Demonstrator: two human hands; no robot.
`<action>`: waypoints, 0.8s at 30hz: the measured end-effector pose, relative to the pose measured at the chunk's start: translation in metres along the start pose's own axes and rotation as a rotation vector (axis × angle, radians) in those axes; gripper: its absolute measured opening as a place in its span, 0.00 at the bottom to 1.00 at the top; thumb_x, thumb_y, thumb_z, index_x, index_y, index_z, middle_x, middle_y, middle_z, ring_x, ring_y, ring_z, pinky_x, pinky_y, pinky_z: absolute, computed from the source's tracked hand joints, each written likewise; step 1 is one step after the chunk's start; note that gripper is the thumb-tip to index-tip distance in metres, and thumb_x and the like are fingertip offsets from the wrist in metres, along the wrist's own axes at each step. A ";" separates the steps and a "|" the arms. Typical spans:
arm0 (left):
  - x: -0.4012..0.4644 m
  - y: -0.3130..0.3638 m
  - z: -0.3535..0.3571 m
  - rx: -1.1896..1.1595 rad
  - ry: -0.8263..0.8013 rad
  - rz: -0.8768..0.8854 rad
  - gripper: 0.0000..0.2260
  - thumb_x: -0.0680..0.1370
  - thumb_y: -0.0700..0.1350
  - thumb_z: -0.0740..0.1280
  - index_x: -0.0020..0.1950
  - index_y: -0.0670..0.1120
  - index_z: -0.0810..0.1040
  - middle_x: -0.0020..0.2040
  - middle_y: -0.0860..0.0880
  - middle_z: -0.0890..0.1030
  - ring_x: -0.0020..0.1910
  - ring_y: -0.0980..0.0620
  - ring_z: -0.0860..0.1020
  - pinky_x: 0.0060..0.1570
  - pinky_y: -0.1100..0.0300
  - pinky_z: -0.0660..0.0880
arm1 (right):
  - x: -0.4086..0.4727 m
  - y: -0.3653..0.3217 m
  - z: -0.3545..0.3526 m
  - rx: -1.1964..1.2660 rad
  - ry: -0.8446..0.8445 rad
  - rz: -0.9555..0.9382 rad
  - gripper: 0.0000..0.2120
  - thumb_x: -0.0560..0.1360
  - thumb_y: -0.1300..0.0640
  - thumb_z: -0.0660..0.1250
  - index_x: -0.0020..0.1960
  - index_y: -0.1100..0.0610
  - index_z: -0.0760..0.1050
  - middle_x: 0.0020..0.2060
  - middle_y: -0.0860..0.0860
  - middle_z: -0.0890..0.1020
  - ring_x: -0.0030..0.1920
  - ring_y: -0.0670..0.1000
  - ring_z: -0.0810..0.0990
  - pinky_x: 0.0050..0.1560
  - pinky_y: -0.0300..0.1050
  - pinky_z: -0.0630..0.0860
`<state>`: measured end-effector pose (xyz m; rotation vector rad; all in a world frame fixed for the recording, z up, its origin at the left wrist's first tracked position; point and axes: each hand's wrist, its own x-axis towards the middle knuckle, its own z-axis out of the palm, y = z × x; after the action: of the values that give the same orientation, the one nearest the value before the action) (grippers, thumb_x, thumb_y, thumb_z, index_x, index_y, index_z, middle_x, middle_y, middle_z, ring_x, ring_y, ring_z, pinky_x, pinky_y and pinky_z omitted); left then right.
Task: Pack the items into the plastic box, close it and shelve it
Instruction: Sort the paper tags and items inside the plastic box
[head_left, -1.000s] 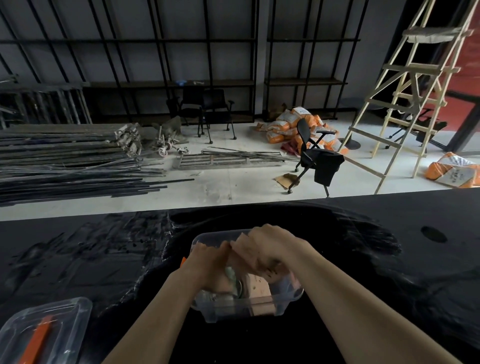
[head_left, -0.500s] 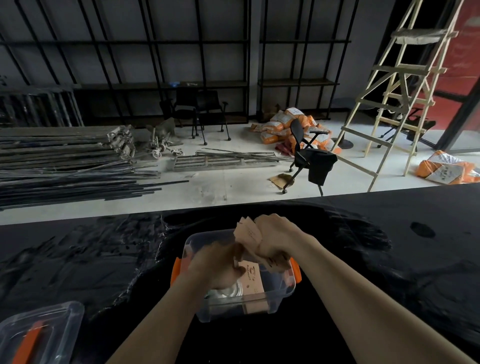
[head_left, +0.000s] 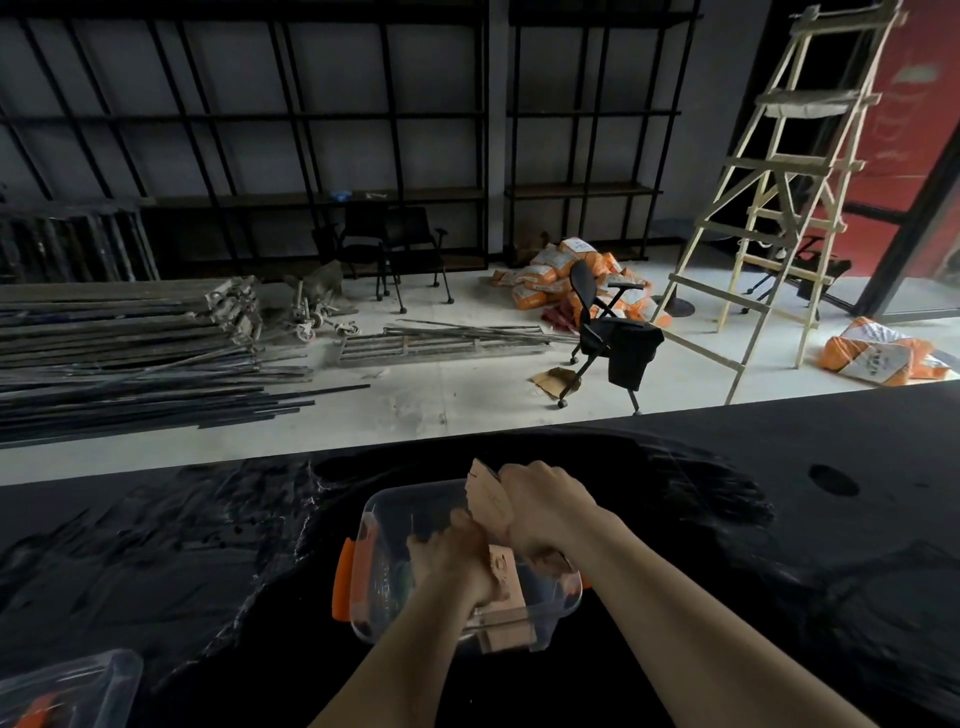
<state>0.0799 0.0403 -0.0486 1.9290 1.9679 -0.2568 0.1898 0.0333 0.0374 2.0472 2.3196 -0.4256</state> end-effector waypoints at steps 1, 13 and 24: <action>0.001 -0.001 0.000 -0.025 -0.001 -0.018 0.42 0.72 0.56 0.77 0.78 0.45 0.59 0.69 0.49 0.78 0.72 0.45 0.75 0.73 0.44 0.64 | 0.001 0.002 0.001 0.022 -0.005 0.004 0.21 0.71 0.58 0.74 0.62 0.55 0.72 0.54 0.55 0.80 0.50 0.56 0.81 0.43 0.47 0.79; -0.008 -0.027 -0.036 -0.226 0.077 0.039 0.11 0.80 0.47 0.66 0.61 0.48 0.83 0.53 0.47 0.85 0.54 0.48 0.83 0.55 0.54 0.79 | 0.018 0.018 -0.001 0.266 -0.066 0.028 0.13 0.70 0.51 0.73 0.50 0.53 0.73 0.47 0.53 0.82 0.46 0.53 0.82 0.41 0.46 0.80; -0.011 -0.039 -0.064 -1.375 0.221 0.104 0.17 0.79 0.29 0.63 0.65 0.41 0.77 0.57 0.40 0.85 0.55 0.41 0.84 0.53 0.46 0.84 | 0.023 0.010 0.000 0.836 -0.033 -0.026 0.21 0.68 0.57 0.71 0.57 0.67 0.73 0.43 0.57 0.82 0.42 0.53 0.82 0.37 0.45 0.77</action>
<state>0.0329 0.0526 0.0093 1.0826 1.3948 1.0868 0.1968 0.0568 0.0315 2.2221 2.3730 -1.6401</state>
